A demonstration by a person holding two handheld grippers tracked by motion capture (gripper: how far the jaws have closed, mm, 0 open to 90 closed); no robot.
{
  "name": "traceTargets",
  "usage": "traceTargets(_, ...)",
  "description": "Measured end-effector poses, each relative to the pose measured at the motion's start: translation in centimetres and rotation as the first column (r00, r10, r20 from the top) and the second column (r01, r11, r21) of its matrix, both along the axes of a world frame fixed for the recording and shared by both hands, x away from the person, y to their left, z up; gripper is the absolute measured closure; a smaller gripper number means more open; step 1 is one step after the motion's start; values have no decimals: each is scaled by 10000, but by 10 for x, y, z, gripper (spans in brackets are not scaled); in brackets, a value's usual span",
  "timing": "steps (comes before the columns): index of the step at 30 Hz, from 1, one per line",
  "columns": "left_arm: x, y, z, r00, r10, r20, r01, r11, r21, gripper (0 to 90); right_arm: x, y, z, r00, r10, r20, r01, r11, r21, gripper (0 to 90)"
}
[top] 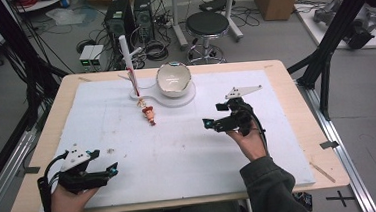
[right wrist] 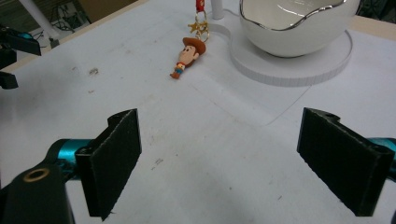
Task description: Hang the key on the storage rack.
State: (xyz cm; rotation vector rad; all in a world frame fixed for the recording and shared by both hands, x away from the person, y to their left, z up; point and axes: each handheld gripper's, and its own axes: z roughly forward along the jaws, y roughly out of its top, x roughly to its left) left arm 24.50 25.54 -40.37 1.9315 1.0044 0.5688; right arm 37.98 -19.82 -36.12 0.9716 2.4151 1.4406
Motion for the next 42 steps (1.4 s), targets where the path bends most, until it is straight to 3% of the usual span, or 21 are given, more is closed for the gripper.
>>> traceTargets(20, 1, -1, -1, 10000, -23, -34, 23, 10000, 22, 229, -15, -30, -21, 9986, -502, -195, 500, 9987, -108, 121)
traceTargets(42, 0, -2, -1, 10000, -35, -81, 35, 10000, -1, 229, -33, -53, -30, 9959, -885, -174, 880, 9958, -255, 112)
